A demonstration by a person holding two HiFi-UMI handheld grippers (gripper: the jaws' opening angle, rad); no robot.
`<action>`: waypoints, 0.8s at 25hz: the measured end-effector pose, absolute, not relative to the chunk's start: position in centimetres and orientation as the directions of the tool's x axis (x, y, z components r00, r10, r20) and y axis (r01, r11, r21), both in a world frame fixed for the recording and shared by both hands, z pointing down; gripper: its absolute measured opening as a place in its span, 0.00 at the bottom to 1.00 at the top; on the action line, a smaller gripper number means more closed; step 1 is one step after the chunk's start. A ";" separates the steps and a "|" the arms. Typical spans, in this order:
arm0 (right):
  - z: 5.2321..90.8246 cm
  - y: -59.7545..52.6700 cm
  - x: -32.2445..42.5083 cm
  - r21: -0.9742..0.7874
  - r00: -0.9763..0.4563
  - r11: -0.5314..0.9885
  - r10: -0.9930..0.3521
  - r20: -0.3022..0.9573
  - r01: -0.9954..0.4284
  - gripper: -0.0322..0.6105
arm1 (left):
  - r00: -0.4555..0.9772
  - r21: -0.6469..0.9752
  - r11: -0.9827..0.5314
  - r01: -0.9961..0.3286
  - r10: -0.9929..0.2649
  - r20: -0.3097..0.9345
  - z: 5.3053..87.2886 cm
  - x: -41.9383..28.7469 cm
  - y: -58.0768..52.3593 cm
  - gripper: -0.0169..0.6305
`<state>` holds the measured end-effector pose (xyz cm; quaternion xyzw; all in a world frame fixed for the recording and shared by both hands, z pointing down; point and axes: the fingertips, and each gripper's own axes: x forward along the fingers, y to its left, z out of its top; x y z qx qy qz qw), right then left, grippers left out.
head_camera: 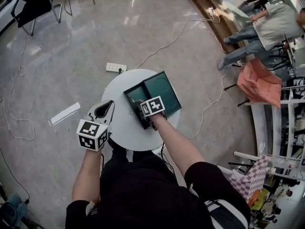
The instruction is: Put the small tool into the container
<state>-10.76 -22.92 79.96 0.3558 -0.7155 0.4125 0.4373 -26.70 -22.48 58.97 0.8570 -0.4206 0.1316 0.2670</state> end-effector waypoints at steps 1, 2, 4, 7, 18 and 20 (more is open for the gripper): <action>80.3 -22.8 -10.9 -0.289 -0.368 0.407 -0.129 0.921 -0.866 0.27 | 0.611 0.347 -0.502 -0.792 -0.651 0.451 59.0 -26.7 -22.4 0.03; 80.5 -22.8 -11.1 -0.298 -0.372 0.407 -0.116 0.921 -0.864 0.26 | 0.610 0.347 -0.501 -0.793 -0.651 0.452 59.1 -26.6 -22.3 0.03; 80.6 -22.8 -11.4 -0.309 -0.383 0.407 -0.112 0.917 -0.859 0.23 | 0.607 0.345 -0.499 -0.795 -0.653 0.453 59.1 -26.6 -22.2 0.03; 80.3 -23.1 -11.3 -0.314 -0.396 0.416 -0.126 0.910 -0.853 0.21 | 0.601 0.338 -0.497 -0.799 -0.658 0.453 58.7 -26.5 -22.1 0.03; 76.1 -23.3 -9.6 -0.339 -0.425 0.332 -0.235 0.874 -0.881 0.20 | 0.603 0.301 -0.522 -0.798 -0.686 0.407 54.3 -27.4 -21.9 0.03; 74.7 -23.2 -9.1 -0.337 -0.425 0.316 -0.271 0.864 -0.887 0.20 | 0.608 0.295 -0.531 -0.794 -0.692 0.390 53.3 -27.5 -21.6 0.03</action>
